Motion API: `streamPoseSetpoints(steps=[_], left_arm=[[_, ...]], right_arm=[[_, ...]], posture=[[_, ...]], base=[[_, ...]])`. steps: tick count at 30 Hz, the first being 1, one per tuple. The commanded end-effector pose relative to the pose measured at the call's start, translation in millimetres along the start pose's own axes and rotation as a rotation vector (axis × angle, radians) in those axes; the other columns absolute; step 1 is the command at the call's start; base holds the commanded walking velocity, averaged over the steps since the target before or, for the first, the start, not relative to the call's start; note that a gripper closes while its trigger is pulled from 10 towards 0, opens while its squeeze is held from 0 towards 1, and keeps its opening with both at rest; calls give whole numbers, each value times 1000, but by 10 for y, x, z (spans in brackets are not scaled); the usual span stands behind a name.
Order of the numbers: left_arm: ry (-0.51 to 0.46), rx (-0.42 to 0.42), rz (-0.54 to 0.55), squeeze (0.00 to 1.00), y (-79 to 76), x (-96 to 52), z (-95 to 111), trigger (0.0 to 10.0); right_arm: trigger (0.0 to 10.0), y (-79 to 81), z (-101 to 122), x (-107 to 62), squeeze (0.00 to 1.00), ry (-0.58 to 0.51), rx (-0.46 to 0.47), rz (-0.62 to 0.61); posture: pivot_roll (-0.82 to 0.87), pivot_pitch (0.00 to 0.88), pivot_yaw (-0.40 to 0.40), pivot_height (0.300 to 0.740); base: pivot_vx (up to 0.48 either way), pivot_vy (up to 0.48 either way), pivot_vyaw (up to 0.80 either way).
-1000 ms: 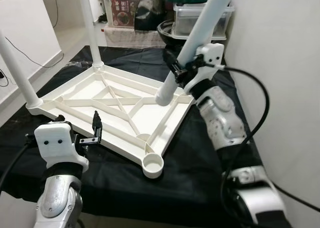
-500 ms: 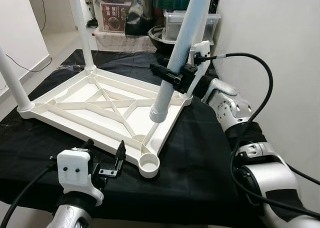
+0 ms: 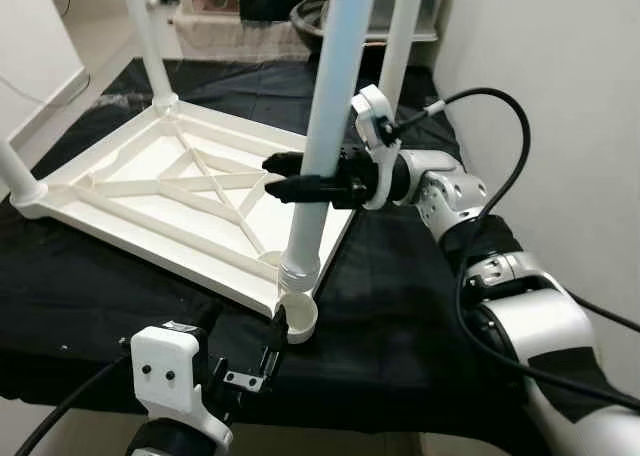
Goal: Building children table
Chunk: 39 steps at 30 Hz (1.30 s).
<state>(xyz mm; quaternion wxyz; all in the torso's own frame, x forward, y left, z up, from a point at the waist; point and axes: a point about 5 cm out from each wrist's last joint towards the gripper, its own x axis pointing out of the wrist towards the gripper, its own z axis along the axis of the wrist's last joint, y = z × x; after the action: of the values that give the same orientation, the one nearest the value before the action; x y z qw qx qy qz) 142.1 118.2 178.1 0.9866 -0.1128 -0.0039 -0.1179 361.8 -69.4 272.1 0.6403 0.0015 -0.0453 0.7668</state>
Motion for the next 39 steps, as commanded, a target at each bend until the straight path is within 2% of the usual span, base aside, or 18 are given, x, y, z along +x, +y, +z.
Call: streamPoseSetpoints(steps=[1, 9, 16, 22, 28, 32, 39], left_arm=[[11, -2, -10, 0, -27, -33, 8, 10000], [26, -11, -14, 0, -70, -81, 9, 10000], [31, -10, -17, 0, -72, -77, 6, 10000], [54, 22, -39, 0, -82, -116, -15, 10000], [64, 35, -34, 0, -57, -127, -41, 10000], [54, 36, -31, 0, -61, -115, -30, 10000], [51, 40, -28, 0, -65, -104, -29, 10000]], right_arm=[[10000, 15, 12, 53, 0, 31, -23, 47], [10000, 74, -35, 85, 0, 48, -12, 105], [10000, 134, -51, 148, 0, 19, -4, 155], [10000, 177, -48, 172, 0, -4, 0, 188], [10000, 196, -95, 205, 0, 6, 10, 206], [10000, 188, -176, 208, 0, 64, 1, 199], [10000, 224, -87, 208, 0, -6, 20, 229]], posture=[[114, 235, -36, 740], [118, 245, -32, 740], [122, 246, -26, 740], [126, 239, -27, 740], [127, 233, -30, 740], [127, 233, -30, 740], [119, 236, -30, 740]], base=[[0, 0, 0], [0, 0, 0], [0, 0, 0], [0, 0, 0], [0, 0, 0], [0, 0, 0], [0, 0, 0]])
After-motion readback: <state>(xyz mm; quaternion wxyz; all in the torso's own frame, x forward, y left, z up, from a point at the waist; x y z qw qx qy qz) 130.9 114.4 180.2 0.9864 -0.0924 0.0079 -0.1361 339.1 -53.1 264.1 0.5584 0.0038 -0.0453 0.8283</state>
